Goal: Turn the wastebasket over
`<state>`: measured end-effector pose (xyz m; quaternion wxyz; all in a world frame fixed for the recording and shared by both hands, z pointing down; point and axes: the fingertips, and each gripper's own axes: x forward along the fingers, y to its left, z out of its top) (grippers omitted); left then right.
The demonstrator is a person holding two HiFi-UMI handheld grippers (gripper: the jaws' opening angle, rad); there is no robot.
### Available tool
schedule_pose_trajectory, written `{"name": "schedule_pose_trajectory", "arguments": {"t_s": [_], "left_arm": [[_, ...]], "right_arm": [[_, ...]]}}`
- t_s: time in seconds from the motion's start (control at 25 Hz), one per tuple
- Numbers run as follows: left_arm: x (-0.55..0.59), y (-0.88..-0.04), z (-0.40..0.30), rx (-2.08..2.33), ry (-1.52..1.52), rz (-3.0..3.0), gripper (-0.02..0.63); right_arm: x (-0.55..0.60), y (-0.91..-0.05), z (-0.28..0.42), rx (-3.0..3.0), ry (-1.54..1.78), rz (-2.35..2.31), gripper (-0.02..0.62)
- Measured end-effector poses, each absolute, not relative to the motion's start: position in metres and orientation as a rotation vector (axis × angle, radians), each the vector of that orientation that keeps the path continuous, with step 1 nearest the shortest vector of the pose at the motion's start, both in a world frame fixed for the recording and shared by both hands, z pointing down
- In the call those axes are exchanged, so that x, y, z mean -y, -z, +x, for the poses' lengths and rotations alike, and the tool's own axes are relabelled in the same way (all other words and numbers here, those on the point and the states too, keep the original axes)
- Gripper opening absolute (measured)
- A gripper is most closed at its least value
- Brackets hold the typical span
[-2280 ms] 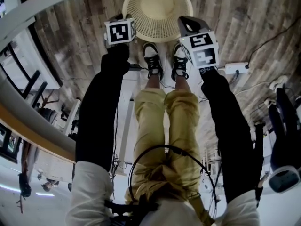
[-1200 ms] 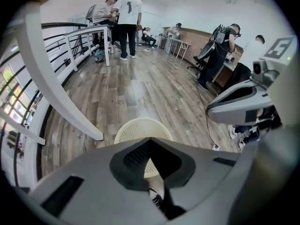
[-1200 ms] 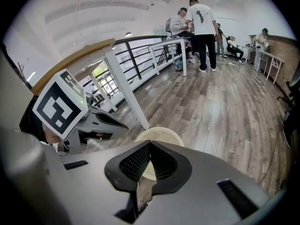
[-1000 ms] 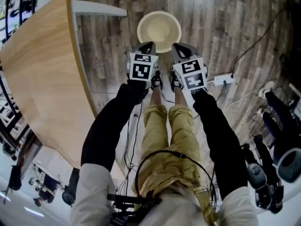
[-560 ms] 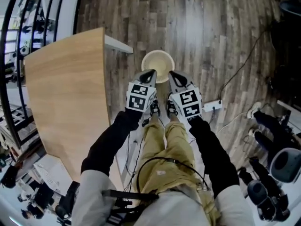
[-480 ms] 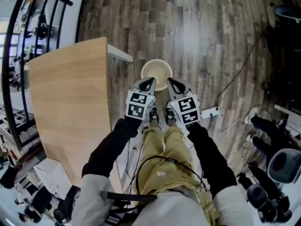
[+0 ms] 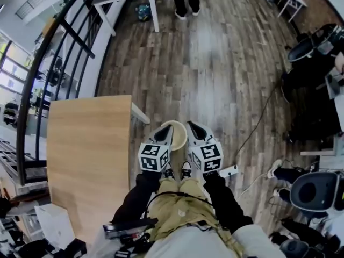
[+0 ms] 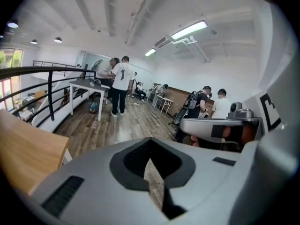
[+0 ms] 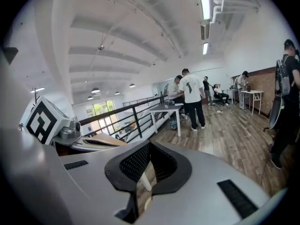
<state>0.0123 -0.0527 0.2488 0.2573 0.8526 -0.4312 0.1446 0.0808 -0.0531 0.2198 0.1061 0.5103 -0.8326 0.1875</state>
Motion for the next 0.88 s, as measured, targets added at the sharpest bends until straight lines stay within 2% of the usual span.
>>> {"name": "schedule_pose_trajectory", "arguments": {"t_s": [0.36,0.88], "left_arm": [[0.054,-0.145,0.023,1.253,-0.226,2.45,0.002],[0.077,-0.046,0.024,1.351,-0.091,2.597,0.002]], "right_arm": [[0.046,-0.11,0.083,2.569,-0.374,1.621,0.02],[0.076,-0.008,0.074,2.68,-0.119,1.663,0.02]]}}
